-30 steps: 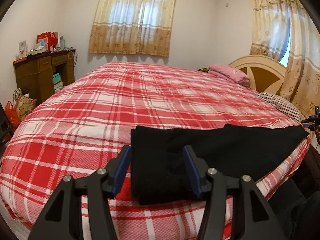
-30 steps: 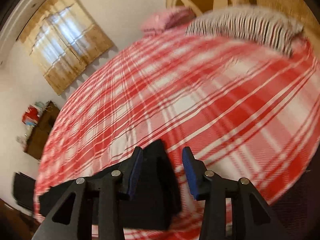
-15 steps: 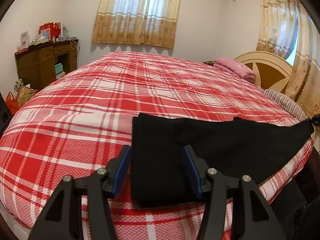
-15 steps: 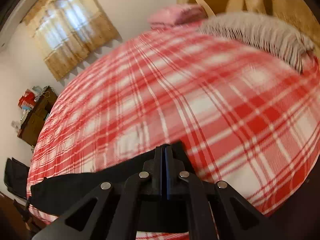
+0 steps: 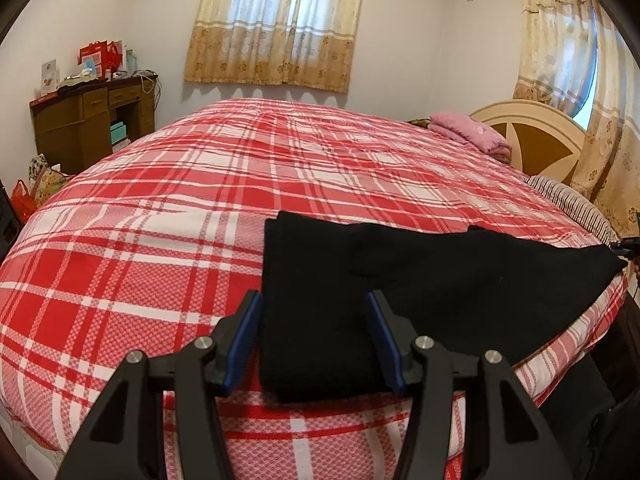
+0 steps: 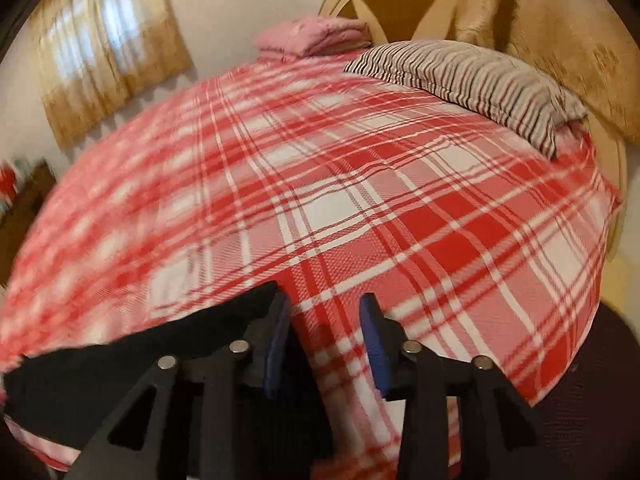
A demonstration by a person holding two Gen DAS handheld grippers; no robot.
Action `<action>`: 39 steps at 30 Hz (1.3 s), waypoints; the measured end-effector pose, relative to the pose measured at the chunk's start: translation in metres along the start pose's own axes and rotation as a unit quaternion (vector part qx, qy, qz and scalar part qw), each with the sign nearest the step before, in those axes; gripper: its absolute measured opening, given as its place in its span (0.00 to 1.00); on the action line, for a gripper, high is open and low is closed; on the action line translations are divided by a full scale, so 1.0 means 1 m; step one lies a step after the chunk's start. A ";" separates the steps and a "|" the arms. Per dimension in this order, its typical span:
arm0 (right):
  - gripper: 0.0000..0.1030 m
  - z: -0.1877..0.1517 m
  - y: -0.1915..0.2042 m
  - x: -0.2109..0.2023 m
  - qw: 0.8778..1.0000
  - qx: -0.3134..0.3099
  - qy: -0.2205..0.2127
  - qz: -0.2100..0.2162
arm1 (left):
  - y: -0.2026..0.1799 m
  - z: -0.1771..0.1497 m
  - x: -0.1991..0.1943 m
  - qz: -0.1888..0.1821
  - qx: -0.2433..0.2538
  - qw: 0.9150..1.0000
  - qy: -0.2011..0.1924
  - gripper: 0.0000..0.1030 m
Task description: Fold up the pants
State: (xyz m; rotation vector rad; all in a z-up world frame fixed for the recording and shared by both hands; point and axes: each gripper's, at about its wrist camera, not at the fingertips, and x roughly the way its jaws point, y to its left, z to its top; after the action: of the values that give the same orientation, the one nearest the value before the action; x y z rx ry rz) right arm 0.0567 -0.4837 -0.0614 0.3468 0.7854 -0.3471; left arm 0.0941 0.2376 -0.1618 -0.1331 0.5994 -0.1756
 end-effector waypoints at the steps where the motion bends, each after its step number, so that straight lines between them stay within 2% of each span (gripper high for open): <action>1: 0.37 -0.004 0.001 -0.013 1.000 -0.001 -0.013 0.011 | 0.000 0.000 -0.001 0.000 -0.001 1.000 -0.002 0.55; 4: 0.37 -0.019 0.020 -0.039 0.997 -0.039 -0.024 0.065 | -0.005 0.001 -0.003 -0.002 0.000 1.000 -0.008 0.56; 5: 0.37 -0.026 0.027 -0.041 0.996 -0.052 -0.019 0.073 | -0.008 0.002 -0.004 -0.002 0.003 1.000 -0.010 0.61; 7: 0.37 -0.043 0.039 -0.037 0.993 -0.083 0.015 0.087 | -0.011 0.003 -0.004 -0.005 0.003 1.000 -0.013 0.63; 10: 0.37 -0.058 0.039 -0.013 0.993 -0.095 0.061 0.045 | -0.014 0.004 -0.003 -0.011 0.005 1.000 -0.015 0.63; 13: 0.37 -0.053 0.037 -0.021 0.995 -0.071 0.049 0.055 | -0.020 0.006 -0.005 -0.010 0.012 1.000 -0.018 0.65; 15: 0.37 -0.046 0.044 -0.031 0.996 -0.071 0.036 0.044 | -0.024 0.008 -0.009 -0.005 0.016 1.000 -0.021 0.72; 17: 0.37 -0.039 0.065 -0.041 0.994 -0.089 0.030 0.049 | -0.030 0.010 -0.011 -0.008 0.019 0.999 -0.028 0.73; 19: 0.37 -0.034 0.100 -0.050 0.990 -0.123 0.025 0.067 | -0.037 0.013 -0.011 -0.006 0.023 0.999 -0.031 0.78; 20: 0.38 -0.035 0.120 -0.052 0.986 -0.142 0.025 0.082 | -0.044 0.013 -0.010 -0.006 0.028 0.999 -0.033 0.82; 23: 0.38 -0.042 0.192 -0.048 0.968 -0.215 0.037 0.127 | -0.064 0.012 -0.006 -0.015 0.051 0.998 -0.024 0.82; 25: 0.39 -0.053 0.242 -0.041 0.951 -0.257 0.047 0.163 | -0.077 0.011 -0.003 -0.014 0.070 0.997 -0.021 0.82; 28: 0.39 -0.071 0.312 -0.024 0.927 -0.296 0.078 0.217 | -0.099 0.009 0.003 -0.013 0.101 0.995 -0.015 0.82; 31: 0.39 -0.089 0.372 -0.010 0.907 -0.322 0.102 0.250 | -0.110 0.006 0.009 -0.006 0.129 0.992 -0.010 0.82; 34: 0.39 -0.103 0.416 0.003 0.896 -0.323 0.128 0.278 | -0.111 0.000 0.019 -0.010 0.127 0.992 0.006 0.82; 37: 0.39 -0.114 0.459 0.021 0.889 -0.307 0.157 0.301 | -0.103 -0.012 0.035 -0.030 0.096 0.994 0.048 0.83; 39: 0.39 -0.121 0.482 0.036 0.887 -0.292 0.179 0.310 | -0.103 -0.021 0.037 -0.025 0.099 0.994 0.048 0.83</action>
State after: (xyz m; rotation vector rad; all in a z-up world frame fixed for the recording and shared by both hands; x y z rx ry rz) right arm 0.2104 -0.0105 -0.0842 0.0730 1.0478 0.5713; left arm 0.0996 0.1276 -0.1810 0.0531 0.6718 -0.2897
